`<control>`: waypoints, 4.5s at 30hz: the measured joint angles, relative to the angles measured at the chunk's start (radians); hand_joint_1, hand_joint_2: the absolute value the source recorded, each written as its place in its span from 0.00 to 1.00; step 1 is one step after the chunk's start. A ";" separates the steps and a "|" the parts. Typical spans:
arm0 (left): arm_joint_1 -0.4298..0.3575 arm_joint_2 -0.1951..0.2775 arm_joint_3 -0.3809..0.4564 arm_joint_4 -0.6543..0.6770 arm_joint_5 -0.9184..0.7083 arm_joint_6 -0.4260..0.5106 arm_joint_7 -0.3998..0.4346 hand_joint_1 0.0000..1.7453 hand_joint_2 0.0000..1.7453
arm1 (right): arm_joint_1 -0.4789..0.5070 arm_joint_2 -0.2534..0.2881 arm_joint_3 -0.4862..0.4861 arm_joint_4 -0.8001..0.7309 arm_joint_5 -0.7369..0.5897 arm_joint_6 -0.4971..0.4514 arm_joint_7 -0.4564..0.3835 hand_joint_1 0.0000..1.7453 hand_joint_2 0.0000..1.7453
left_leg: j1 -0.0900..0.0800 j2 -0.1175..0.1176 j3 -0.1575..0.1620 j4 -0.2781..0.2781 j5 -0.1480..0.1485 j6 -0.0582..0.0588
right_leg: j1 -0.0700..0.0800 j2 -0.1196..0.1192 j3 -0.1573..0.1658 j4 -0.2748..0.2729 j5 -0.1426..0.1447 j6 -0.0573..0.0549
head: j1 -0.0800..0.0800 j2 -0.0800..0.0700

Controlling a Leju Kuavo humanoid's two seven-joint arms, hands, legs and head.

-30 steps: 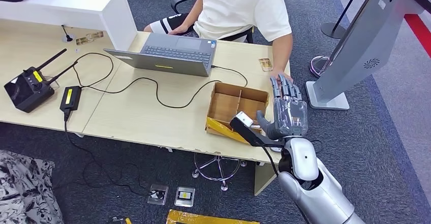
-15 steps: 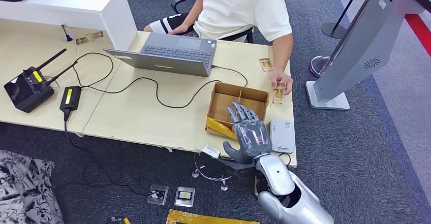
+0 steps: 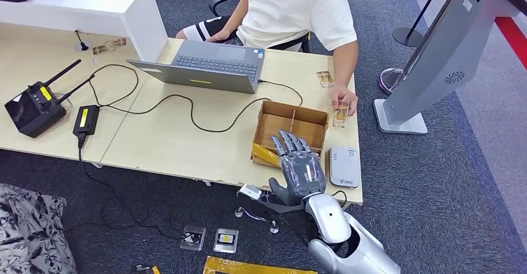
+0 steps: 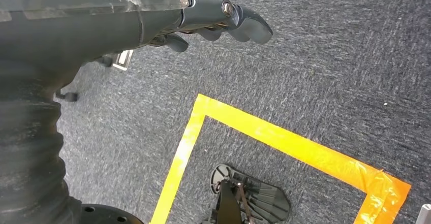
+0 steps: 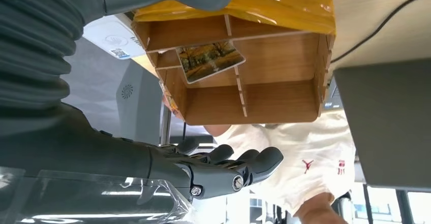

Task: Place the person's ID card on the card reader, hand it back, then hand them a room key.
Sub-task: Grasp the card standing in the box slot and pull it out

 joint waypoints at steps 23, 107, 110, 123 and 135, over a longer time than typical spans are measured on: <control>-0.018 -0.007 0.001 0.002 -0.077 0.000 0.028 0.00 1.00 | -0.103 0.082 -0.008 0.273 0.040 -0.156 0.014 0.06 1.00 | 0.000 0.000 0.000 0.000 0.000 0.000 | 0.000 0.000 0.000 0.000 0.000 0.000 | 0.000 0.000; -0.017 -0.007 0.063 0.007 -0.150 0.000 0.041 0.00 1.00 | -0.125 0.085 -0.064 0.397 0.035 -0.131 0.053 0.39 1.00 | 0.000 0.000 0.000 0.000 0.000 0.000 | 0.000 0.001 -0.001 0.000 0.000 0.000 | 0.000 0.000; -0.017 -0.007 0.067 0.007 -0.152 0.000 0.041 0.00 1.00 | -0.124 0.083 -0.065 0.397 0.035 -0.131 0.053 0.37 1.00 | 0.000 0.000 0.000 0.000 0.000 0.000 | 0.000 0.001 -0.001 0.000 0.000 0.000 | 0.000 0.000; -0.017 -0.007 0.075 0.006 -0.159 0.000 0.041 0.00 1.00 | -0.122 0.073 -0.073 0.397 0.033 -0.128 0.061 1.00 1.00 | 0.000 0.000 0.000 0.000 0.000 0.000 | 0.000 0.001 -0.001 0.000 0.000 0.000 | 0.000 0.000; -0.016 -0.007 0.093 0.007 -0.163 0.000 0.041 0.00 1.00 | -0.121 0.072 -0.079 0.397 0.031 -0.127 0.057 0.95 1.00 | 0.000 0.000 0.000 0.000 0.000 0.000 | 0.000 0.001 -0.001 0.000 0.000 0.000 | 0.000 0.000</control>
